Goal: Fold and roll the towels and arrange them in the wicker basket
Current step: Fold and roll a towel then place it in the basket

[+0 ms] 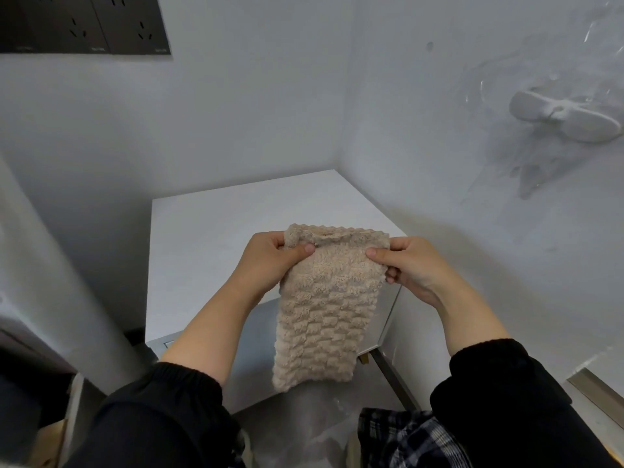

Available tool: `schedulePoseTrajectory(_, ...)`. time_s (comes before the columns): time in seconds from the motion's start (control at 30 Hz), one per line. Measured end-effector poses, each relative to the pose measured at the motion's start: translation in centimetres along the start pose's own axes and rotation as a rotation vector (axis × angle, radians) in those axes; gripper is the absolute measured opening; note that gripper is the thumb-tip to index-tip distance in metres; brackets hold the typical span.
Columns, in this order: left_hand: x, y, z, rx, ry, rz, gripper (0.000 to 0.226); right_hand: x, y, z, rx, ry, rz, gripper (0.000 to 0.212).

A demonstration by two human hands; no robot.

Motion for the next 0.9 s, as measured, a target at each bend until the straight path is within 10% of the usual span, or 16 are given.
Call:
schedulePoseTrajectory(0.33,1.4,1.8,1.9,0.183,0.319,0.021,0.028,-0.2,0.8,-0.5,-0.098,-0.127,0.021,0.041)
schedulePoseTrajectory(0.53,1.4,2.8,0.2,0.095,-0.002,-0.039,0.014,-1.1,1.9,0.4,-0.147,0.16,-0.012,0.01)
schedulePoseTrajectory(0.9,2.3,5.0,-1.3,-0.058,-0.32,-0.101,0.022,-2.4,6.4,2.5,0.064,0.437,-0.086,0.027)
Point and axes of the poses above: each hand's wrist, its own y-axis towards the middle knuckle, its own x-axis out of the back of the hand, z = x × y, the point moved 10 cm from there along y, towards the middle knuckle, and after that the axes turned 7 degrees about x, right-handed, at the moved point
